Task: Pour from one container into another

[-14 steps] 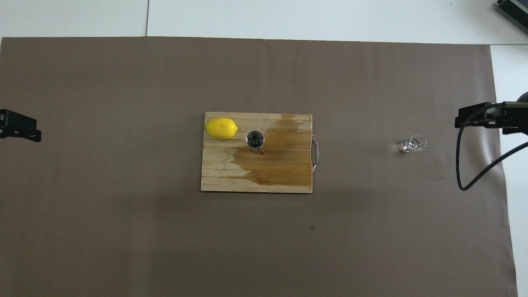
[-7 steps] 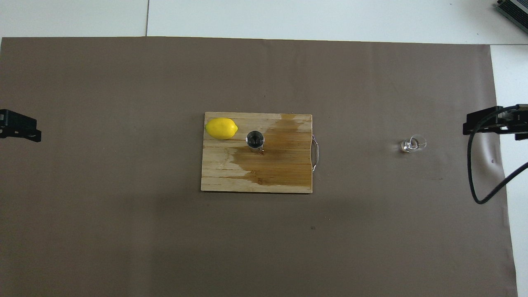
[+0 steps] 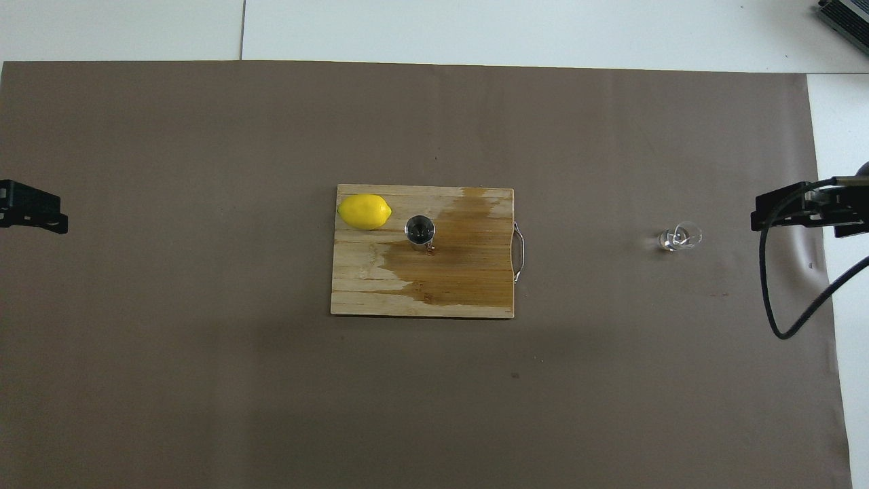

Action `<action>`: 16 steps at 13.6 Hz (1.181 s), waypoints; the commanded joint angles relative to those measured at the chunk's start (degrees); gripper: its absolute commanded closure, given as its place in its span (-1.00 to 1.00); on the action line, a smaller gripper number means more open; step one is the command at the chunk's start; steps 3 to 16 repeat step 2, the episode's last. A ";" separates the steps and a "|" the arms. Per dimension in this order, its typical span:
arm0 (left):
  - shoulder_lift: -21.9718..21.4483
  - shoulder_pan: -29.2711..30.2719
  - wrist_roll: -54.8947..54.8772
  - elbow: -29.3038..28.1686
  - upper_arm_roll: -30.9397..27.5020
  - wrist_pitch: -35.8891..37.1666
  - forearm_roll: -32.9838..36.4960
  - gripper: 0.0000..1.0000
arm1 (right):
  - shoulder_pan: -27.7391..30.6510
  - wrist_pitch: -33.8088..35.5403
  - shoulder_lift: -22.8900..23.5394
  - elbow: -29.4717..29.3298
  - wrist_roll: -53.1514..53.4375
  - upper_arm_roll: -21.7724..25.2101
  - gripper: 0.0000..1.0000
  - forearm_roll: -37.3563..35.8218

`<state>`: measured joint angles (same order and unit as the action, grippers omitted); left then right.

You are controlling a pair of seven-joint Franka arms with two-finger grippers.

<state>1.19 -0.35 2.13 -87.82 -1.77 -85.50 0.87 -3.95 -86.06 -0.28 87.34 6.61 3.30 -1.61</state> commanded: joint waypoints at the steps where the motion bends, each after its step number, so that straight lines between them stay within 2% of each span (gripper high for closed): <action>1: -1.36 0.52 0.15 -1.39 0.27 0.07 -0.08 -1.00 | 0.43 1.34 0.80 -1.38 -1.25 -0.05 -1.00 0.47; 16: -1.36 0.52 0.15 -1.39 0.27 0.07 0.01 -1.00 | 0.43 1.25 0.80 -1.38 -1.25 0.04 -1.00 0.47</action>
